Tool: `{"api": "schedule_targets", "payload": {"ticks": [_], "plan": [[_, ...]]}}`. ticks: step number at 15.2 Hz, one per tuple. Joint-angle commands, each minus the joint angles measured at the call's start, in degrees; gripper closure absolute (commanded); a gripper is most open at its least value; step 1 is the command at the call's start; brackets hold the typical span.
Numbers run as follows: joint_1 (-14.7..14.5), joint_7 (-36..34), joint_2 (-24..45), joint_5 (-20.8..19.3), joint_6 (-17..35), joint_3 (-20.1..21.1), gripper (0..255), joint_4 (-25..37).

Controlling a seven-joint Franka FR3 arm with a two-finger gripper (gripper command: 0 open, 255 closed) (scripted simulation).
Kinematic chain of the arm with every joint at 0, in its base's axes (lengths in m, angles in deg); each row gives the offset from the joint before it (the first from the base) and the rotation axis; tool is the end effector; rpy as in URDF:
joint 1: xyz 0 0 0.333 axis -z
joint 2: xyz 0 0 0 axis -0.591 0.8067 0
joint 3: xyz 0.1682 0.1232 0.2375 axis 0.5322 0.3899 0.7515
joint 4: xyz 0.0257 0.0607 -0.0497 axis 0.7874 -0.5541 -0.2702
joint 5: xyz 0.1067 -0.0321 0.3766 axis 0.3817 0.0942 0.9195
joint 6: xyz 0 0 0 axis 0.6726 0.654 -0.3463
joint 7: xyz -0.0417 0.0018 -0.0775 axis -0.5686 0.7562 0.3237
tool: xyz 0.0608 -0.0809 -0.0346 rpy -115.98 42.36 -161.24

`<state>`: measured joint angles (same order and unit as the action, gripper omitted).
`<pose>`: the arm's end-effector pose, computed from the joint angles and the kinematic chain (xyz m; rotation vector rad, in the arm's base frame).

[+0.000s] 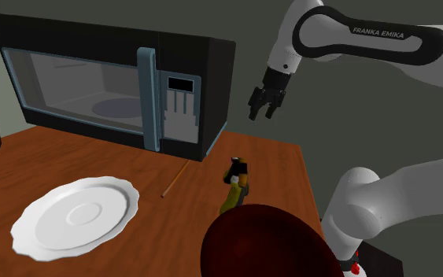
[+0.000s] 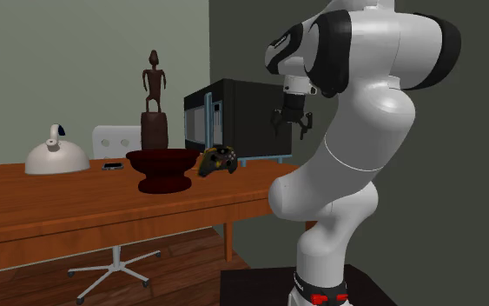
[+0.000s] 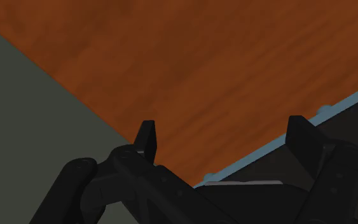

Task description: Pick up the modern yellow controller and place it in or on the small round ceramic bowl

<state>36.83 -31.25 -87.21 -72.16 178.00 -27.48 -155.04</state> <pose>0.3139 -0.0232 0.6181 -3.0219 0.2996 -0.2329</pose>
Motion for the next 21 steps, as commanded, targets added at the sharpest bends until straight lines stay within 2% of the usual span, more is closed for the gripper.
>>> {"api": "schedule_targets", "payload": {"ticks": [1, 9, 18, 21], "plan": [[0.0, 0.0, 0.0, 0.0, 0.0, 0.0, 0, 0.0], [-0.8, -17.8, -2.4, 7.9, -4.2, 11.0, 0, -1.9], [-1.3, -38.1, 1.8, 18.0, -6.1, 23.4, 0, 2.2], [-1.5, -38.5, 1.7, 18.6, -4.7, 24.1, 0, 0.8]]}}
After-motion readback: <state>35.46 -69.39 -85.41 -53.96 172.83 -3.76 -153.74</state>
